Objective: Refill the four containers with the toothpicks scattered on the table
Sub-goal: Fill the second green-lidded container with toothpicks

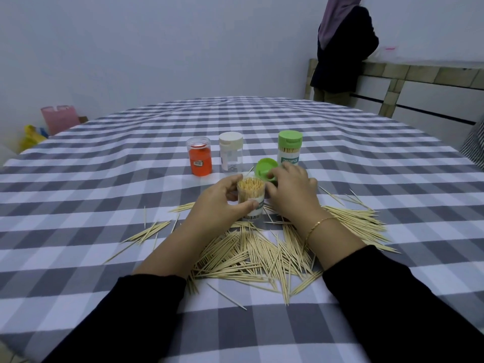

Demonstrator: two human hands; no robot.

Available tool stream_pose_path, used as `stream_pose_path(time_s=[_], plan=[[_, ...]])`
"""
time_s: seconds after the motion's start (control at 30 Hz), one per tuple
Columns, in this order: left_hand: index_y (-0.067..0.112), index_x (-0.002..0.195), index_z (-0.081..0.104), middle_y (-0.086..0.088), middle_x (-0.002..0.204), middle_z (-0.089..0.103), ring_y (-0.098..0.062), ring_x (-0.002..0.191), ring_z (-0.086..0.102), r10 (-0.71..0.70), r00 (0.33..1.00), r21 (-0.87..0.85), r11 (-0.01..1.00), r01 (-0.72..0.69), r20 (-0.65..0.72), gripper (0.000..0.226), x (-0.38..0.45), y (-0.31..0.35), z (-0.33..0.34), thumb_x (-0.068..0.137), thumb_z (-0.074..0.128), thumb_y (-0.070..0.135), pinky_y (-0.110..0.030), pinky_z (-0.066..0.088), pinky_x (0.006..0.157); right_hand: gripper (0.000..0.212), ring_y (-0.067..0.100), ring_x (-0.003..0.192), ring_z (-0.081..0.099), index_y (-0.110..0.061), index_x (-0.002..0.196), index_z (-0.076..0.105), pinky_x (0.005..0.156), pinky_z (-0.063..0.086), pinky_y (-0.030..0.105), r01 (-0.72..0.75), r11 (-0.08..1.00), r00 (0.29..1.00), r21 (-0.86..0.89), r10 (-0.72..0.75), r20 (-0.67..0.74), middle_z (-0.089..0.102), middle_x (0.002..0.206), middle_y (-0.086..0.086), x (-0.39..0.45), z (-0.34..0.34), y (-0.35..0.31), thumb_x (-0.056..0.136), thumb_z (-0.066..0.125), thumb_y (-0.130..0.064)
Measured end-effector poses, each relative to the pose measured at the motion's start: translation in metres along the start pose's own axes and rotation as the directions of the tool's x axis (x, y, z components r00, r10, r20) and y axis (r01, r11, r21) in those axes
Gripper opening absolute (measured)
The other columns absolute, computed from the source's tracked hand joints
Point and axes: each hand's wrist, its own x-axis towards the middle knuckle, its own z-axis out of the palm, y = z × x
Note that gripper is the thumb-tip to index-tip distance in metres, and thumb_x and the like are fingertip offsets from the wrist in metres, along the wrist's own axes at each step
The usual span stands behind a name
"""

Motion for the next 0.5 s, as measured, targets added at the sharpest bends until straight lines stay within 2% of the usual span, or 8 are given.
stream_pose_path(time_s=[0.1,0.2,0.37,0.43,0.5], plan=[[0.025,0.146,0.04,0.011,0.117,0.059,0.0,0.103,0.055,-0.002,1.0,0.002,1.0,0.002,-0.002,0.074,0.0,-0.001,0.0,0.081,0.075,0.036,-0.005,0.039,0.073,0.022,0.02,0.117,0.043,-0.025,0.109,0.059,0.092,0.03,0.04,0.008,1.0,1.0,0.013,-0.008,-0.017,0.055,0.121,-0.003,0.0,-0.005,-0.001,0.094,0.05,-0.038],[0.026,0.146,0.04,0.009,0.121,0.06,-0.001,0.105,0.055,0.0,1.0,0.0,1.0,0.0,-0.002,0.074,0.0,-0.001,0.0,0.082,0.075,0.036,-0.005,0.041,0.072,0.017,0.018,0.117,0.045,-0.025,0.103,0.06,0.094,0.03,0.039,0.078,0.995,0.997,0.057,-0.077,-0.025,0.053,0.122,-0.005,-0.003,-0.011,-0.001,0.091,0.053,-0.035],[0.025,0.146,0.039,0.006,0.127,0.061,0.0,0.107,0.056,0.001,1.0,-0.006,1.0,-0.001,0.01,0.074,0.0,-0.001,0.0,0.082,0.074,0.036,-0.004,0.041,0.072,0.022,0.012,0.098,0.049,-0.016,0.11,0.053,0.095,0.041,0.038,0.185,0.911,0.982,0.368,-0.156,-0.108,0.05,0.109,-0.003,-0.009,-0.028,0.002,0.089,0.059,-0.016],[0.026,0.146,0.039,0.007,0.127,0.061,0.0,0.106,0.056,0.002,1.0,-0.005,1.0,-0.002,0.011,0.074,0.0,-0.001,0.0,0.082,0.074,0.036,-0.004,0.04,0.072,0.025,0.012,0.102,0.05,-0.016,0.114,0.051,0.093,0.044,0.035,0.18,0.883,0.984,0.433,-0.156,-0.091,0.052,0.113,0.001,-0.01,-0.031,0.003,0.09,0.058,-0.014],[0.025,0.146,0.039,0.006,0.126,0.061,0.0,0.105,0.057,0.001,1.0,-0.013,1.0,-0.001,0.009,0.073,0.0,-0.001,0.0,0.082,0.074,0.036,-0.006,0.042,0.072,0.034,0.014,0.112,0.048,-0.02,0.124,0.049,0.098,0.042,0.037,0.179,0.895,0.983,0.408,-0.175,-0.048,0.048,0.125,0.001,-0.011,-0.029,0.004,0.09,0.056,-0.014]])
